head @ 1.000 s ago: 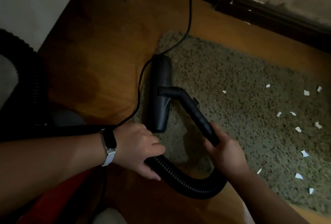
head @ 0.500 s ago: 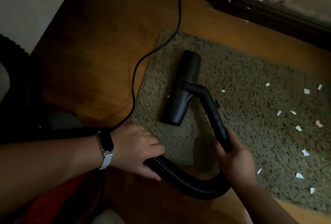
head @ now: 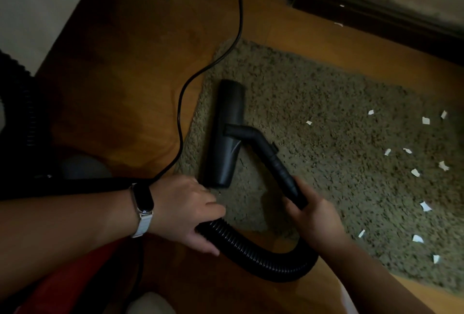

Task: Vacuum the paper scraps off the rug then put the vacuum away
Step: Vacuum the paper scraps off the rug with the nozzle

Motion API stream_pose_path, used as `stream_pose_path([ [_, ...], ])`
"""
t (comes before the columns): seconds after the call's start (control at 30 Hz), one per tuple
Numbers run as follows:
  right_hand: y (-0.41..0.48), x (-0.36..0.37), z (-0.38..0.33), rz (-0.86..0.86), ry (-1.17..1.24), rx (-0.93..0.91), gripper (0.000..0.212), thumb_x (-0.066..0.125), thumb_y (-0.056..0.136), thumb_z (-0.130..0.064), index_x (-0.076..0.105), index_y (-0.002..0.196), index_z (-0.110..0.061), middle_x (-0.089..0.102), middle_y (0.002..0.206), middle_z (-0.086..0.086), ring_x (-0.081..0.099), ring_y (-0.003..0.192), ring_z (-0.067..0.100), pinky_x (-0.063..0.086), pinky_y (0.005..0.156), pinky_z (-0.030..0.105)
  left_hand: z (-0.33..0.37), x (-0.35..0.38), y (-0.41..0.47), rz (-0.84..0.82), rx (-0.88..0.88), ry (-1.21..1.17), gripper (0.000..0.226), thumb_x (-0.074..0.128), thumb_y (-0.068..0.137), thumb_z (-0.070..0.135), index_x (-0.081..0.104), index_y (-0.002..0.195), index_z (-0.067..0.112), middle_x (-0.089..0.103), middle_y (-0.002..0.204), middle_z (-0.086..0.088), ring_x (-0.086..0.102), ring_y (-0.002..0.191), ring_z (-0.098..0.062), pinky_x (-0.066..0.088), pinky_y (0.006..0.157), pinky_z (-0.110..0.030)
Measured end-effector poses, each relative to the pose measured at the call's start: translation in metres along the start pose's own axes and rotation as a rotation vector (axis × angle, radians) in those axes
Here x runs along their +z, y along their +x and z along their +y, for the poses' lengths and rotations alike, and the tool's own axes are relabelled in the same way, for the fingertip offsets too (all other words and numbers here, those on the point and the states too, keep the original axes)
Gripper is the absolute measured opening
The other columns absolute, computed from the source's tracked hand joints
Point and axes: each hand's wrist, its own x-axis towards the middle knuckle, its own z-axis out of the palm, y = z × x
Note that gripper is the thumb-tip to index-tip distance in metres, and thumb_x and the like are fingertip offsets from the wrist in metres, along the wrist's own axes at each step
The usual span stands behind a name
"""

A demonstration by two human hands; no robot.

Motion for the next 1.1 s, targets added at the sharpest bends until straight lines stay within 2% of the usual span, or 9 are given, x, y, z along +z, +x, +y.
stream_pose_path([
  [0.13,-0.008,0.009,0.001,0.016,-0.055,-0.029,0.059,0.066,0.092,-0.037,0.042,0.145,-0.043,0.063,0.100,-0.011,0.061,0.071,-0.003,0.047,0.058,0.011,0.006,0.001,-0.003,-0.028,0.026,0.020,0.059,0.046,0.083,0.080,0.067,0.090,0.026,0.063,0.070,0.012,0.062,0.059,-0.009,0.053,0.053,-0.027],
  [0.23,-0.013,0.012,0.005,0.130,0.127,0.100,0.047,0.066,0.092,-0.037,0.045,0.127,-0.060,0.067,0.089,-0.012,0.066,0.064,0.005,0.059,0.060,0.036,0.005,-0.001,-0.001,-0.032,0.005,0.000,0.058,0.047,0.084,0.079,0.066,0.089,0.025,0.062,0.070,0.011,0.061,0.059,-0.010,0.053,0.052,-0.029],
  [0.27,-0.014,0.012,0.007,0.170,0.160,0.127,0.043,0.065,0.092,-0.036,0.045,0.121,-0.061,0.067,0.082,-0.013,0.065,0.061,0.004,0.059,0.056,0.037,0.005,-0.002,-0.001,-0.026,-0.002,-0.003,0.057,0.048,0.084,0.079,0.065,0.089,0.024,0.062,0.070,0.011,0.061,0.059,-0.011,0.052,0.052,-0.029],
  [0.37,-0.013,0.009,0.010,0.218,0.145,0.115,0.037,0.064,0.092,-0.034,0.052,0.125,-0.046,0.065,0.073,-0.011,0.063,0.057,0.002,0.052,0.045,0.029,0.005,-0.003,0.000,-0.014,-0.005,0.005,0.057,0.048,0.083,0.079,0.065,0.088,0.024,0.062,0.069,0.010,0.061,0.058,-0.011,0.052,0.051,-0.029],
  [0.47,-0.010,0.006,0.006,0.174,0.112,0.089,0.044,0.064,0.094,-0.035,0.048,0.134,-0.043,0.064,0.074,-0.010,0.062,0.055,0.004,0.046,0.042,0.022,0.006,-0.003,0.001,-0.015,-0.006,0.010,0.058,0.049,0.083,0.079,0.066,0.088,0.024,0.062,0.069,0.011,0.060,0.058,-0.011,0.051,0.051,-0.029],
  [0.6,-0.007,0.006,-0.001,0.132,0.095,0.057,0.053,0.066,0.093,-0.036,0.045,0.140,-0.046,0.063,0.078,-0.011,0.063,0.058,0.007,0.054,0.052,0.031,0.005,-0.005,0.001,-0.005,0.003,0.011,0.058,0.046,0.083,0.079,0.066,0.087,0.024,0.062,0.068,0.011,0.060,0.057,-0.011,0.051,0.050,-0.028],
  [0.73,-0.004,0.009,-0.009,0.068,0.063,-0.007,0.052,0.064,0.094,-0.036,0.044,0.142,-0.041,0.062,0.082,-0.011,0.062,0.061,0.005,0.054,0.054,0.029,0.006,-0.003,-0.002,-0.016,0.022,0.015,0.059,0.043,0.084,0.079,0.066,0.088,0.025,0.062,0.068,0.011,0.061,0.057,-0.010,0.051,0.050,-0.027],
  [0.9,0.000,0.011,-0.020,0.035,-0.088,-0.135,0.056,0.063,0.094,-0.040,0.043,0.146,-0.036,0.062,0.102,-0.008,0.061,0.078,0.011,0.050,0.066,0.027,0.005,0.000,-0.006,-0.032,0.043,0.006,0.061,0.040,0.085,0.079,0.067,0.089,0.024,0.063,0.069,0.012,0.062,0.058,-0.010,0.053,0.052,-0.028],
  [1.1,0.014,0.006,-0.034,0.057,-0.301,-0.173,0.059,0.051,0.095,-0.047,0.031,0.150,-0.039,0.054,0.104,-0.007,0.060,0.079,0.016,0.054,0.064,0.033,0.002,0.002,-0.007,-0.023,0.028,0.002,0.059,0.042,0.084,0.079,0.067,0.088,0.025,0.062,0.068,0.012,0.061,0.056,-0.009,0.052,0.050,-0.026],
])
